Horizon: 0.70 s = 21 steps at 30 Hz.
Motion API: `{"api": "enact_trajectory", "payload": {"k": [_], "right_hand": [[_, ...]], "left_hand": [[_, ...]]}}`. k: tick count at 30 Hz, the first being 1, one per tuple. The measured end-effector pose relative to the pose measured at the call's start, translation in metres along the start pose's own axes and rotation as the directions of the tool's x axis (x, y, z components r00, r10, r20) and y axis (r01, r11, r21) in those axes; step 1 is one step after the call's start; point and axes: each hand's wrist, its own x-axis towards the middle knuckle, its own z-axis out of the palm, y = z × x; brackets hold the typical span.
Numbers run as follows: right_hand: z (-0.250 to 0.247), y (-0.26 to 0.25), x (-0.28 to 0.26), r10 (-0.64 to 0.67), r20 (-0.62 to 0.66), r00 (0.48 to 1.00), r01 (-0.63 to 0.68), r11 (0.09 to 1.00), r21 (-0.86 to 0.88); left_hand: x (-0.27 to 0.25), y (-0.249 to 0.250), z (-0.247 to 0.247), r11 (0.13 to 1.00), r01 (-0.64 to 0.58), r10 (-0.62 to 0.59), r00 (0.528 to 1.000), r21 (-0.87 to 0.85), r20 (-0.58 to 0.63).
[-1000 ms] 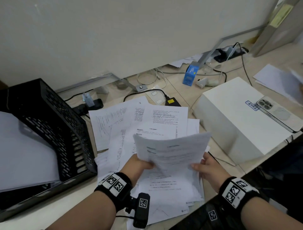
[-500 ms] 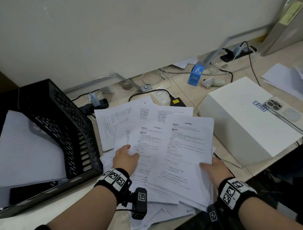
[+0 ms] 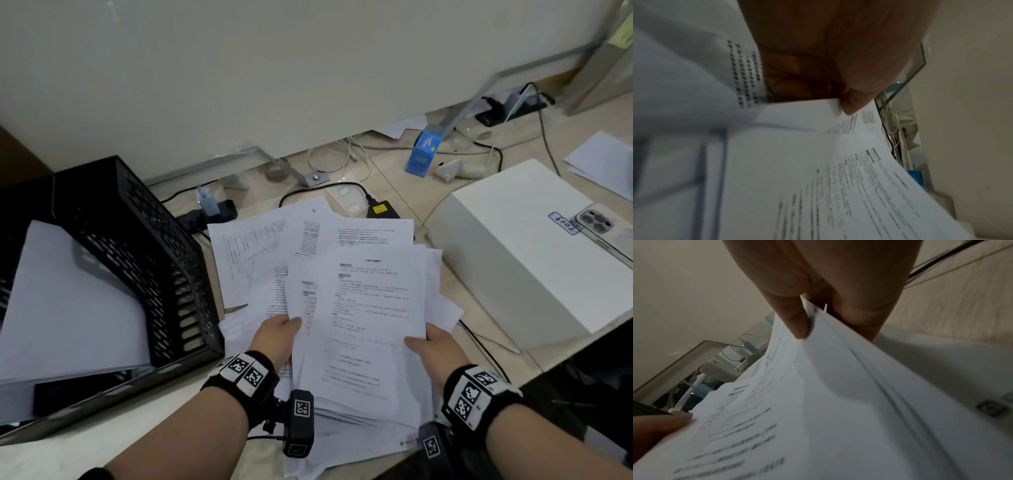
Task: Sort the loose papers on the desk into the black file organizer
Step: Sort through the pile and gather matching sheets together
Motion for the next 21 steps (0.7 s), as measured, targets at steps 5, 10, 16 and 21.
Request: {"api": "enact_trajectory", "payload": {"k": [5,10,16,21], "right_hand": [[-0.009,-0.002,0.000,0.004,-0.115,0.993,0.024,0.969,0.247],[-0.017,-0.001,0.005,0.074,-0.112,0.991,-0.022,0.913,0.408],[0.009,-0.016,0.002,0.025,0.033,0.999,-0.035,0.919,0.392],[0.011,-0.010,0.005,0.043,0.111,0.993,-0.085,0.909,0.408]], "left_hand": [[0.004,-0.009,-0.018,1.000,-0.004,0.004,1.000,-0.023,0.005],[-0.009,0.004,-0.031,0.973,0.013,0.013,0.994,-0.231,0.110],[-0.012,0.007,-0.027,0.941,-0.018,0.091,0.975,-0.337,0.201],[-0.005,0.005,-0.033,0.927,0.057,0.000,0.988,-0.371,0.153]]}}
